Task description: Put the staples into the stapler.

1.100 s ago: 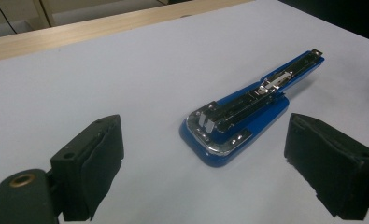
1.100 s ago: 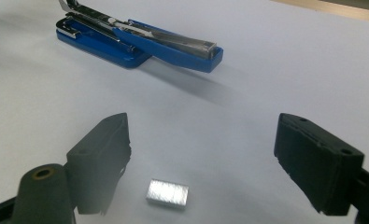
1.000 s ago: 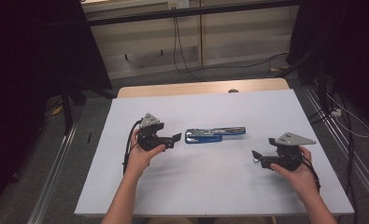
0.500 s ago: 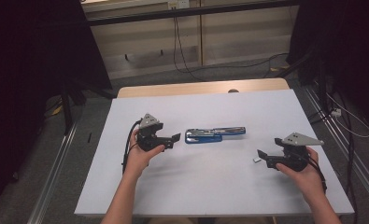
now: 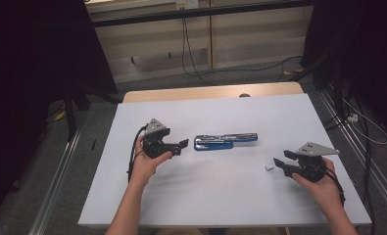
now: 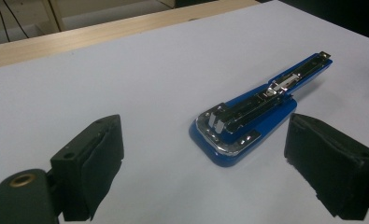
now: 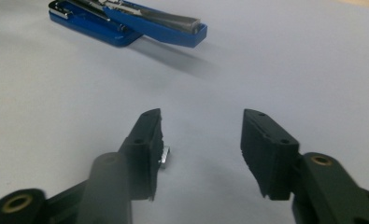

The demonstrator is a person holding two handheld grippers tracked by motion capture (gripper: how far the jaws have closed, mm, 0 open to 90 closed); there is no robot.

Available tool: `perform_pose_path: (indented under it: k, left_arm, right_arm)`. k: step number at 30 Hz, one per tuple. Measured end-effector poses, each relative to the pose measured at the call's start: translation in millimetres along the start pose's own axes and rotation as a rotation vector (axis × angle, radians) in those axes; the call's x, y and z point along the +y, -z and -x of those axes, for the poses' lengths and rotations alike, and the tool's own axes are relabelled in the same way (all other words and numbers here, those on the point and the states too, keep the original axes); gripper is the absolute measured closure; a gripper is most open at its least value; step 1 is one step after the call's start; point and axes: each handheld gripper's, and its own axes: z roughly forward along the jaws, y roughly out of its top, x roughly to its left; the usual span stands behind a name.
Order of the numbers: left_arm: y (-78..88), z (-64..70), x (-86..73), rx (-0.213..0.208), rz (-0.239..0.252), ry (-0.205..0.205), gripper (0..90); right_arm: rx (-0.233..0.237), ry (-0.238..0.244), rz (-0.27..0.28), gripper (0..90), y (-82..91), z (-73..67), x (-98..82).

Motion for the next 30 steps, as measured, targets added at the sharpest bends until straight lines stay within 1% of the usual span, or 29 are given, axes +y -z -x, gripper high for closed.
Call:
perform_pose_path:
  k: [2,4,5,7,11,17,18,19,22,24,27,28,30]
  left_arm:
    - [1.2,-0.1,0.3,0.007,-0.004,-0.006,12.1]
    - [1.6,0.0,0.3,0.009,0.002,-0.006,12.3]
    - [1.7,0.7,0.3,0.006,0.01,0.004,12.3]
    - [3.0,0.0,0.9,0.011,0.005,-0.011,12.5]
    - [3.4,-0.4,0.7,0.013,0.003,-0.011,12.6]
    - [2.3,0.1,0.5,0.013,0.004,-0.005,12.7]
    - [1.9,0.7,0.5,0.013,0.011,0.002,12.7]
    - [2.5,0.0,0.7,0.014,0.003,-0.008,12.7]
    - [2.8,-0.1,0.9,0.018,0.006,-0.009,12.8]
    - [3.0,0.2,1.1,0.018,0.005,-0.008,12.9]
    - [2.5,0.2,1.0,0.013,0.005,-0.01,12.9]
    - [2.2,0.4,0.9,0.009,0.006,-0.007,12.9]
    - [1.9,1.0,1.0,0.009,0.007,-0.006,12.9]
  right_arm:
    - [0.031,-0.024,0.001,59.3,-1.4,0.7,-2.1]
    - [0.045,-0.04,-0.004,59.7,-1.9,1.7,-3.5]
    - [0.05,-0.041,-0.008,60.0,-2.0,1.7,-4.1]
    - [0.062,-0.03,-0.018,61.4,-2.6,0.3,-4.5]
    - [0.081,0.026,-0.058,61.5,-5.3,-6.1,-5.6]
    - [0.089,0.072,-0.092,62.8,-8.6,-13.0,-5.7]
    - [0.09,0.072,-0.094,62.7,-8.7,-13.4,-5.8]
    - [0.094,0.067,-0.094,62.6,-9.0,-13.2,-6.3]
    - [0.101,0.06,-0.106,62.8,-10.4,-12.3,-8.8]
    - [0.101,0.065,-0.116,62.9,-11.1,-13.0,-8.9]
    - [0.108,0.069,-0.117,62.4,-12.1,-14.2,-8.6]
    - [0.107,0.069,-0.119,61.8,-12.5,-14.4,-8.4]
    - [0.103,0.067,-0.114,56.2,-13.3,-13.6,-7.7]
